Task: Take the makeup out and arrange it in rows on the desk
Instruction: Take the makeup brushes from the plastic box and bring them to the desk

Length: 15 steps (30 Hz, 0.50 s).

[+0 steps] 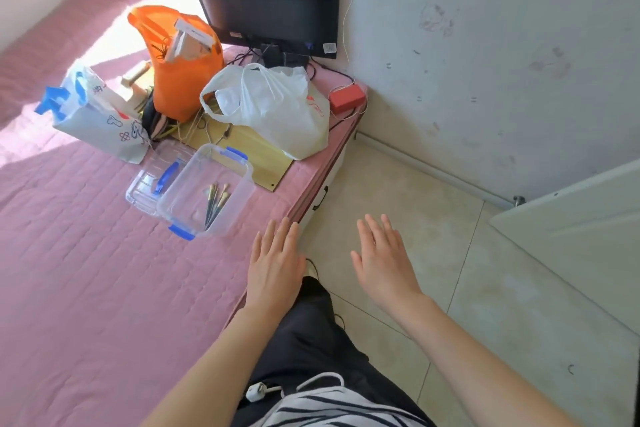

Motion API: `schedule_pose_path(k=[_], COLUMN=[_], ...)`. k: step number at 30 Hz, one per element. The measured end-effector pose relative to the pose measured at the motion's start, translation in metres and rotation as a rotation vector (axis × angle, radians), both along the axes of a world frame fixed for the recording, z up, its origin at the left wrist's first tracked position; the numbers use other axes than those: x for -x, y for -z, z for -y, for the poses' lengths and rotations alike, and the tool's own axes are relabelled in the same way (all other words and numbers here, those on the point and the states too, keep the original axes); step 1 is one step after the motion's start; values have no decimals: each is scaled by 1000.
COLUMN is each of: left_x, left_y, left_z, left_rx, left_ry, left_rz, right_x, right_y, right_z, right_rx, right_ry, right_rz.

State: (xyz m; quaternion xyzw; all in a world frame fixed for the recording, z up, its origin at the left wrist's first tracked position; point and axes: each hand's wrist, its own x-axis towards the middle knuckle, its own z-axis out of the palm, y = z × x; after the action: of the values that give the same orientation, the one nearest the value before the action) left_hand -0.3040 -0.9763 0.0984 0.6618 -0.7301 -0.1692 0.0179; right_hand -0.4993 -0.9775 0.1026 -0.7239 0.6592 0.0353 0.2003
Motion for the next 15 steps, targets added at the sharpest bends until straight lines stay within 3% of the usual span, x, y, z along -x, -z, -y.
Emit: schedule_pose_path(k=[15], left_x=[-73], left_y=[26], left_z=[118], left_rx=[-67], left_ry=[-253], left_rz=[89], right_x=[-81], right_y=[5], right_z=[173], right_rx=[-23], right_ry=[-351], right_rz=[-2])
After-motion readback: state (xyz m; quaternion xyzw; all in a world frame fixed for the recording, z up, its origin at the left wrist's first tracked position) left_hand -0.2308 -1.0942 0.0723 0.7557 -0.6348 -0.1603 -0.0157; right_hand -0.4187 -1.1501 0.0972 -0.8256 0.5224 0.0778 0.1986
